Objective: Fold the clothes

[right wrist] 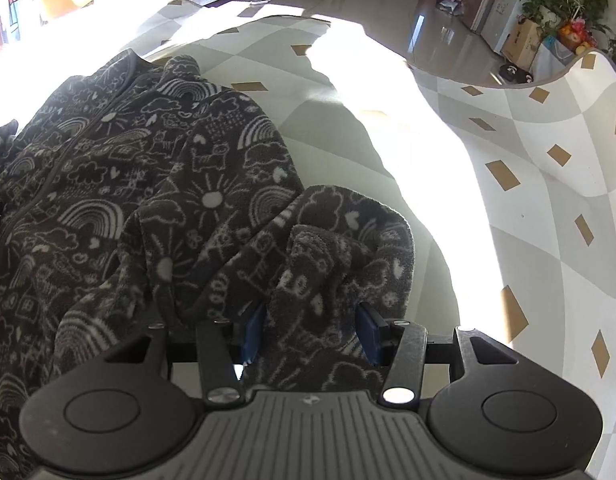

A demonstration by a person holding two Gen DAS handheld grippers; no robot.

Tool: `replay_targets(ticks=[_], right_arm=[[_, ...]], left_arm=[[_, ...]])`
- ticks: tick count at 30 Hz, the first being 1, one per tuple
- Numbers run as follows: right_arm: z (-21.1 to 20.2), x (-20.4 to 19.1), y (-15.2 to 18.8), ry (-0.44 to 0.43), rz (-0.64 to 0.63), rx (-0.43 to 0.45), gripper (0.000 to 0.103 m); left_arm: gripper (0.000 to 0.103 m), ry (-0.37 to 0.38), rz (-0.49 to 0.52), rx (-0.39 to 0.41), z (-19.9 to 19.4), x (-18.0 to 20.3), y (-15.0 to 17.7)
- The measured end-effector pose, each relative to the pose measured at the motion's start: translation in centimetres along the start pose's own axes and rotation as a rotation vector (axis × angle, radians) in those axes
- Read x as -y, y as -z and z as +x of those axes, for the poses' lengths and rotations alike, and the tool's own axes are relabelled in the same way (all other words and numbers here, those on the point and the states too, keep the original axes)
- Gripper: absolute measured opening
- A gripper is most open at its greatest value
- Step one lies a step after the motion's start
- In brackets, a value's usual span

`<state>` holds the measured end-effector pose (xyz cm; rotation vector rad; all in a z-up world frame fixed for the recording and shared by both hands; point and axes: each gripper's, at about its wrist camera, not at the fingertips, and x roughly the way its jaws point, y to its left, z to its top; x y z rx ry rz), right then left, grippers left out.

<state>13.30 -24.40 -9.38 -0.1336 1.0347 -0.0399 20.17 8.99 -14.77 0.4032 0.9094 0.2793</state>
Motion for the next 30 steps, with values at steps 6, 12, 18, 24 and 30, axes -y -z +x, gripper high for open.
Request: replay_targets(ticks=[6, 12, 18, 24, 30], right_arm=[[1.0, 1.3, 1.4, 0.002, 0.017, -0.062, 0.05], [1.3, 1.0, 2.1, 0.008, -0.035, 0.01, 0.051], [0.8, 0.1, 2.0, -0.031, -0.077, -0.027, 0.021], [-0.6, -2.1, 3.1, -0.009, -0.239, -0.117, 0.023], [-3.2, -2.8, 2.8, 0.056, -0.29, -0.072, 0.04]], left_arm=[[0.103, -0.037, 0.009, -0.005, -0.3, 0.6, -0.3], [0.103, 0.01, -0.049, -0.038, -1.1, -0.4, 0.4], [0.103, 0.08, -0.044, -0.014, -2.8, -0.3, 0.7], [0.103, 0.147, 0.016, 0.046, -4.9, 1.5, 1.2], [0.103, 0.149, 0.066, 0.047, -5.2, 3.4, 2.0]])
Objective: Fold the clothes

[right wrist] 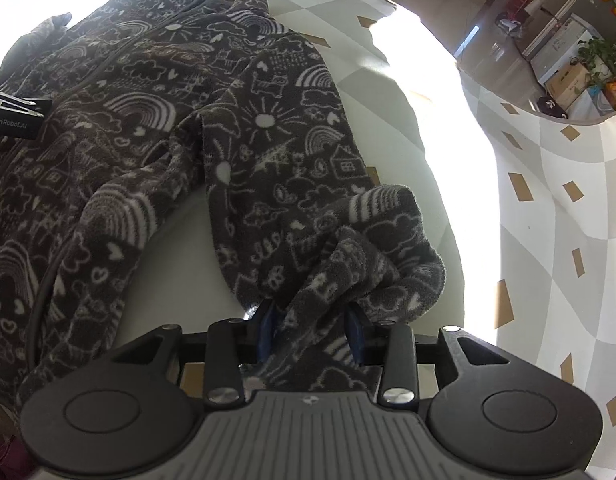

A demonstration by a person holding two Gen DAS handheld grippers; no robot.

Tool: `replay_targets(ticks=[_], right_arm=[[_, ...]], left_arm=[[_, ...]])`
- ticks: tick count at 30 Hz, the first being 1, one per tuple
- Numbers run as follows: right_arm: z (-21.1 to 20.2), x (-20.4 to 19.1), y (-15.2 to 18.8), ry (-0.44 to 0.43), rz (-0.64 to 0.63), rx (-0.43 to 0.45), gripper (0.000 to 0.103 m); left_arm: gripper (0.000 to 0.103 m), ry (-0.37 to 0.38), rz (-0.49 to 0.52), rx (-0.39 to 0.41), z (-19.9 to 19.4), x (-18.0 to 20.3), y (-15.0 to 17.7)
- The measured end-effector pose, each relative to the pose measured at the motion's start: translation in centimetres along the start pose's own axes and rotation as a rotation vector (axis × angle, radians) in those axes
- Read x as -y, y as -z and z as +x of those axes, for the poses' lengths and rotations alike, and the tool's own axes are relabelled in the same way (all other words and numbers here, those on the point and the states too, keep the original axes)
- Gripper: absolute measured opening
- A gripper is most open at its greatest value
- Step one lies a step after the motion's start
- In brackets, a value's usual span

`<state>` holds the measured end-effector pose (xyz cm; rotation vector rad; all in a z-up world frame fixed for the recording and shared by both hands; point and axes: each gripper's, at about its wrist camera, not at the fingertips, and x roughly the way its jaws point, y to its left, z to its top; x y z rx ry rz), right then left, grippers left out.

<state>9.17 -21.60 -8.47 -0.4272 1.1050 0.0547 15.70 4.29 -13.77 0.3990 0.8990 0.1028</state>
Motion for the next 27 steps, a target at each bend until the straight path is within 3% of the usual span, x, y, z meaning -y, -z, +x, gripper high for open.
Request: replay_targets(ticks=[3, 9, 13, 16, 18, 27], right_arm=[[-1.9, 1.9, 0.0, 0.035, 0.047, 0.062, 0.043], [-1.7, 5.4, 0.0, -0.08, 0.237, 0.093, 0.043], [-0.3, 3.9, -0.2, -0.131, 0.214, 0.054, 0.043], [0.5, 2.4, -0.3, -0.113, 0.156, 0.034, 0.043], [1.7, 1.9, 0.0, -0.092, 0.137, -0.029, 0.043], [2.4, 2.4, 1.8, -0.159, 0.148, -0.097, 0.046]], left_arm=[[0.103, -0.001, 0.014, -0.004, 0.4, 0.1, 0.1], [0.103, 0.002, 0.007, -0.001, 0.6, 0.1, 0.1], [0.103, -0.003, 0.008, 0.003, 0.5, 0.3, 0.2], [0.103, 0.001, 0.009, 0.004, 0.4, 0.4, 0.3], [0.103, 0.005, 0.009, 0.005, 0.3, 0.4, 0.4], [0.103, 0.009, 0.003, 0.003, 0.3, 0.5, 0.4]])
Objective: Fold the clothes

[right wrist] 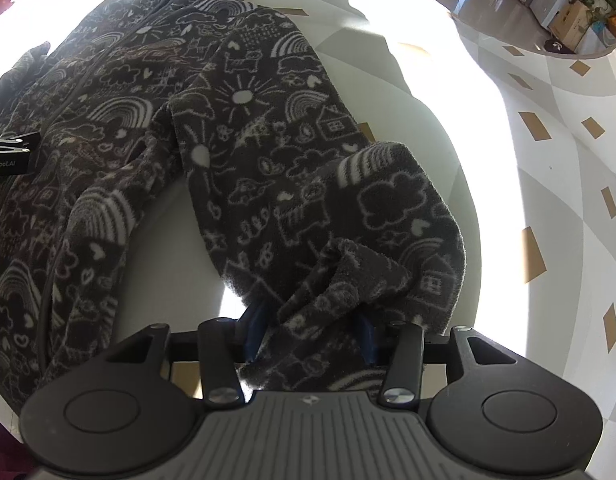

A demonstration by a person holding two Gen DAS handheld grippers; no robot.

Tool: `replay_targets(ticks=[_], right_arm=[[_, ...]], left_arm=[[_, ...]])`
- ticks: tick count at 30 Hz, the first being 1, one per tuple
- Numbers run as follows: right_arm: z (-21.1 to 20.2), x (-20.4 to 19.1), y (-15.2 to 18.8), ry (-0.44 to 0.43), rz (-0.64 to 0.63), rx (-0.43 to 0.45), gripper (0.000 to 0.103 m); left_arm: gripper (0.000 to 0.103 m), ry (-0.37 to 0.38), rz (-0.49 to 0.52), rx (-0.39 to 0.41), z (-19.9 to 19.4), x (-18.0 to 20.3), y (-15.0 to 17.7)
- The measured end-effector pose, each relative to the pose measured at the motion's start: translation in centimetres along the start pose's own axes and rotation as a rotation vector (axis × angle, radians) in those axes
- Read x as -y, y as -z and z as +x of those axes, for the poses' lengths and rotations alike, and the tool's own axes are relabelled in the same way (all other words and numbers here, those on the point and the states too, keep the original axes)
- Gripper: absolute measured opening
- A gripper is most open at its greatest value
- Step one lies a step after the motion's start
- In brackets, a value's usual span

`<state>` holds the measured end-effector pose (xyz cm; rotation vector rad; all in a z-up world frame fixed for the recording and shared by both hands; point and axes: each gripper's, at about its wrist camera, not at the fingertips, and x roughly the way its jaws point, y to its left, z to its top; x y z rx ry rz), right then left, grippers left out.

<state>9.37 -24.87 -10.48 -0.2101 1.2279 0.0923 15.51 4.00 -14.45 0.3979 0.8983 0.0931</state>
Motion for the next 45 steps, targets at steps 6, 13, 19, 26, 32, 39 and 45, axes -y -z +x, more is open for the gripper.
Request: replay_targets(ticks=[6, 13, 19, 26, 32, 39, 45], right_arm=[[-0.8, 0.0, 2.2, -0.004, -0.041, -0.029, 0.048], [-2.3, 0.5, 3.1, 0.025, -0.036, -0.015, 0.048], [-4.3, -0.2, 0.9, -0.028, 0.008, 0.081, 0.048], [-4.4, -1.9, -1.6, -0.009, -0.012, 0.119, 0.048], [-5.3, -2.2, -2.9, -0.041, 0.015, 0.168, 0.048], [-0.4, 0.0, -4.7, -0.056, 0.229, 0.098, 0.048], [2.4, 1.5, -4.9, 0.053, 0.342, 0.044, 0.048]], left_arm=[[0.103, -0.005, -0.007, -0.001, 0.0, 0.1, -0.1], [0.103, -0.005, -0.011, 0.001, 0.0, 0.0, -0.1], [0.103, -0.002, -0.011, 0.002, 0.1, -0.1, -0.1], [0.103, 0.019, -0.018, 0.001, 0.2, -0.3, 0.0], [0.103, 0.048, -0.033, -0.001, 0.2, -0.7, 0.2], [0.103, 0.06, -0.036, -0.004, 0.2, -0.8, 0.3], [0.103, 0.09, -0.04, -0.002, -0.1, -1.1, 0.8]])
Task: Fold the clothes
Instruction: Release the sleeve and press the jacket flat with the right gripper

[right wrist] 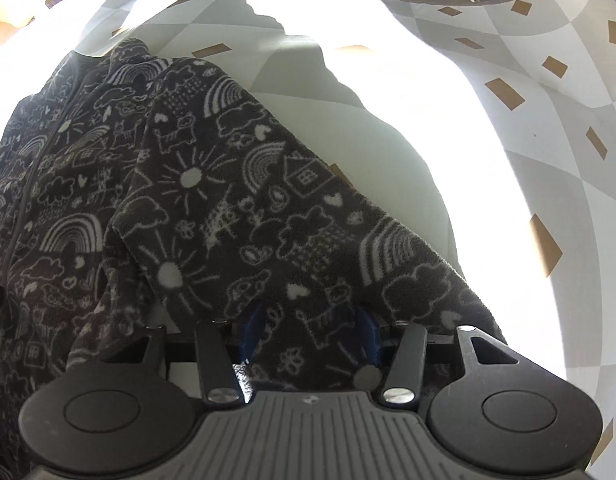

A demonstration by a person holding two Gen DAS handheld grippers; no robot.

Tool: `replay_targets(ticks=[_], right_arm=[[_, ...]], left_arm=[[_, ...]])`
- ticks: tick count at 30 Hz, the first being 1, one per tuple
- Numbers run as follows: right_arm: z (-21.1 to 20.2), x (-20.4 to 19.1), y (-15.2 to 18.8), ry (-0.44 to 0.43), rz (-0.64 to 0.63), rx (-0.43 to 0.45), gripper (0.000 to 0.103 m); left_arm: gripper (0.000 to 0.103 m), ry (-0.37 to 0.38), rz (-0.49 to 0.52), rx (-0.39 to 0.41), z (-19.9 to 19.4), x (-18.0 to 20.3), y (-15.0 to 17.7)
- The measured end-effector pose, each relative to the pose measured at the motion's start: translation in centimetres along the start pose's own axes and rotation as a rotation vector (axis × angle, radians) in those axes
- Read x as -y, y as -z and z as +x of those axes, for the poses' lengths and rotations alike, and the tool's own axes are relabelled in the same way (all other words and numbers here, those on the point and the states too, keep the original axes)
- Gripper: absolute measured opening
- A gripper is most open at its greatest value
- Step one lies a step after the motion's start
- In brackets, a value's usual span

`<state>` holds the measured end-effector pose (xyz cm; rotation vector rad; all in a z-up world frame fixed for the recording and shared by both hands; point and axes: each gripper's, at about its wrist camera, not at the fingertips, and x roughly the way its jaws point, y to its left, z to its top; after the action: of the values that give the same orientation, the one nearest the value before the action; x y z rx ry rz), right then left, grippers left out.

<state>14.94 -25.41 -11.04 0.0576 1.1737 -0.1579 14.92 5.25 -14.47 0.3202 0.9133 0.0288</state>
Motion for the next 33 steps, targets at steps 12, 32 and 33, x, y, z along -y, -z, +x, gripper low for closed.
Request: replay_targets(ticks=[12, 32, 33], right_arm=[[0.3, 0.5, -0.5, 0.239, 0.009, 0.049, 0.054], [-1.0, -8.5, -2.5, 0.11, -0.12, 0.144, 0.053], [-1.0, -8.8, -2.7, 0.105, -0.117, 0.152, 0.053]], left_arm=[[0.103, 0.146, 0.032, -0.023, -1.3, 1.6, 1.3], [0.103, 0.182, 0.082, -0.018, -2.8, 3.2, 2.8], [0.103, 0.186, 0.08, -0.02, -2.9, 3.1, 2.8]])
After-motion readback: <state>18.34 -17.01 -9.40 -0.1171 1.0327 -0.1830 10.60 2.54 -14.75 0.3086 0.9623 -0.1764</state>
